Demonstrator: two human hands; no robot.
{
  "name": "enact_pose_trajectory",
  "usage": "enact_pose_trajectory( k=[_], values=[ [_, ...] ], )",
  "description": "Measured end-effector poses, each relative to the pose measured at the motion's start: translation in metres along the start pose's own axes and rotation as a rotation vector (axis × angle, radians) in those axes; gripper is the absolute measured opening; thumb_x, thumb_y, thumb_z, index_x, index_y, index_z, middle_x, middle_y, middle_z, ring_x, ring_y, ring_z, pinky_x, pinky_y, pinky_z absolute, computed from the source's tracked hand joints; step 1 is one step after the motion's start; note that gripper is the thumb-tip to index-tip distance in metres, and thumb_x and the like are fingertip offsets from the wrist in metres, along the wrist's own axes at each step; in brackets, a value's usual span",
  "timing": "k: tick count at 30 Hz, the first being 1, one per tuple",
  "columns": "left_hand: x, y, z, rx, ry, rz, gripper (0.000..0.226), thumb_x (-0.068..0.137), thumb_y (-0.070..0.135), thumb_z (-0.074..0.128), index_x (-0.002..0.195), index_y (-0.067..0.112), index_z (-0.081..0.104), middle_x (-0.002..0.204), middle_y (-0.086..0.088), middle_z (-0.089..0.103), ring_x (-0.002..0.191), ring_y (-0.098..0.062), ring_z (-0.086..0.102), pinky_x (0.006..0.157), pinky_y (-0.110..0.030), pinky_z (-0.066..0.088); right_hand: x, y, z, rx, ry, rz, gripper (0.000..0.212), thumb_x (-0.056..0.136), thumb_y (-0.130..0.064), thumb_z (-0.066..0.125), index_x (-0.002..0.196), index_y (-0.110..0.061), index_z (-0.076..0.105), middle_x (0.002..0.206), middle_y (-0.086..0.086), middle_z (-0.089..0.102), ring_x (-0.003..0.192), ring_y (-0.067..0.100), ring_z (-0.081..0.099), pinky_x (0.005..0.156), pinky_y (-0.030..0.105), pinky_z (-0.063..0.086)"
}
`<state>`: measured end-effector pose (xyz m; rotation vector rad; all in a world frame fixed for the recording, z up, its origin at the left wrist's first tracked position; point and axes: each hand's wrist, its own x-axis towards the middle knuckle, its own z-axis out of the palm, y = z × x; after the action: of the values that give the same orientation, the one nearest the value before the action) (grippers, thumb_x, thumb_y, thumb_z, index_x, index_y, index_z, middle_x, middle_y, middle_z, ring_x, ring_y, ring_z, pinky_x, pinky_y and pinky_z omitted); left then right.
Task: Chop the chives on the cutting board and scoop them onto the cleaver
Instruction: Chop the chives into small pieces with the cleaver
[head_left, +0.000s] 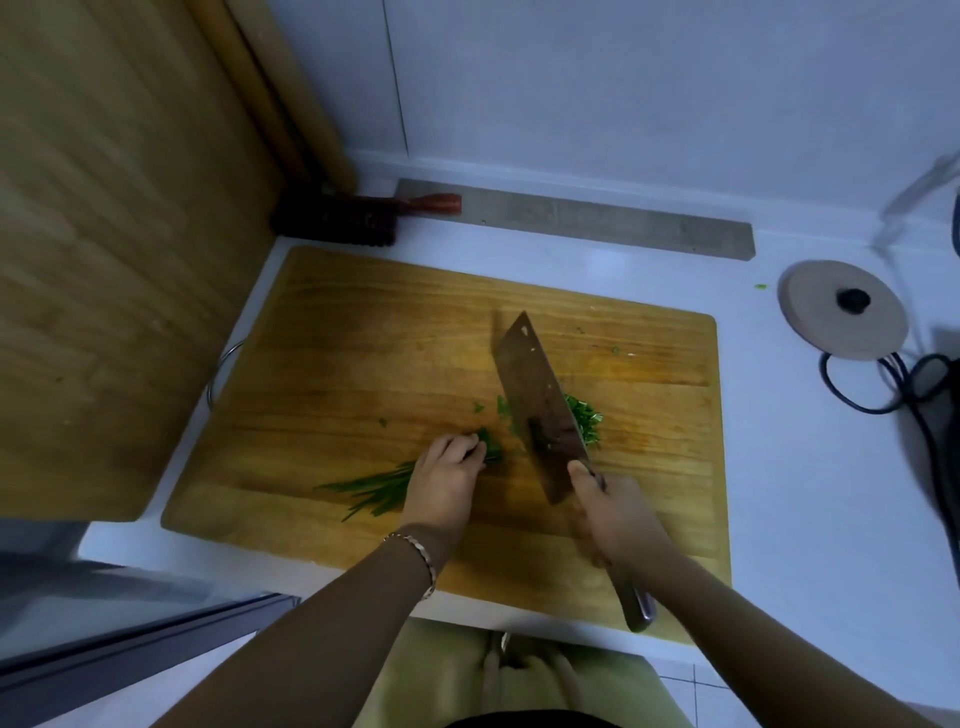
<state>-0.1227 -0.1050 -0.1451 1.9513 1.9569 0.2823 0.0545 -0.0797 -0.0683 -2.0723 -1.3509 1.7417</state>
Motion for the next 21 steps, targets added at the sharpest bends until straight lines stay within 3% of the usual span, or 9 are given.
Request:
enact_pose_trajectory(
  k=[2,5,8,14,18,21],
  values=[
    [0.001,0.003,0.000,-0.042,0.020,-0.014,0.045,0.066,-0.020,0.070,0.108,-0.005,0.065,0.109,-0.021,0.067,0.104,-0.041,0.059,0.085,-0.050,0.054,-0.004,0.004,-0.012,0.055,0.001,-0.002,0.038,0.096,-0.039,0.040,0.068,-0.014,0.051,0.054,0.000,0.045,0.042,0.012,0.043,0.039,0.023,0.038],
    [0.007,0.013,0.005,-0.096,0.051,-0.017,0.040,0.086,-0.011,0.056,0.125,-0.001,0.054,0.130,-0.016,0.055,0.124,-0.032,0.044,0.104,-0.039,0.040,-0.007,0.008,-0.023,0.009,0.054,-0.073,0.043,0.095,-0.040,0.041,0.060,-0.017,0.047,0.049,-0.002,0.042,0.036,0.008,0.039,0.038,0.021,0.034],
    [0.016,0.023,0.006,-0.122,0.059,-0.012,0.039,0.093,-0.003,0.049,0.132,0.003,0.047,0.138,-0.011,0.046,0.130,-0.026,0.035,0.109,-0.034,0.034,-0.012,0.008,-0.025,-0.054,0.092,-0.128,0.044,0.095,-0.040,0.040,0.057,-0.018,0.045,0.048,-0.003,0.040,0.040,0.011,0.039,0.044,0.025,0.035],
    [0.011,0.027,0.001,-0.081,0.064,-0.008,0.035,0.099,0.014,0.044,0.131,0.001,0.048,0.135,-0.012,0.044,0.124,-0.027,0.039,0.101,-0.036,0.042,-0.019,0.010,-0.012,-0.202,0.050,-0.154,0.042,0.096,-0.039,0.038,0.072,-0.010,0.057,0.055,0.001,0.047,0.049,0.014,0.045,0.054,0.031,0.039],
    [0.012,0.020,0.008,-0.107,0.078,-0.033,0.040,0.089,-0.009,0.050,0.127,0.003,0.053,0.130,-0.015,0.053,0.124,-0.029,0.042,0.099,-0.033,0.042,-0.020,0.010,0.000,-0.209,0.024,-0.122,0.040,0.096,-0.039,0.038,0.069,-0.015,0.054,0.056,0.000,0.047,0.050,0.013,0.045,0.053,0.029,0.040],
    [0.014,0.023,0.007,-0.173,0.130,-0.075,0.029,0.072,-0.018,0.065,0.097,-0.003,0.071,0.107,-0.025,0.067,0.109,-0.038,0.059,0.091,-0.040,0.050,-0.020,0.009,0.004,-0.258,0.039,-0.126,0.042,0.097,-0.039,0.037,0.062,-0.018,0.048,0.054,-0.002,0.045,0.048,0.011,0.043,0.050,0.024,0.036]
  ],
)
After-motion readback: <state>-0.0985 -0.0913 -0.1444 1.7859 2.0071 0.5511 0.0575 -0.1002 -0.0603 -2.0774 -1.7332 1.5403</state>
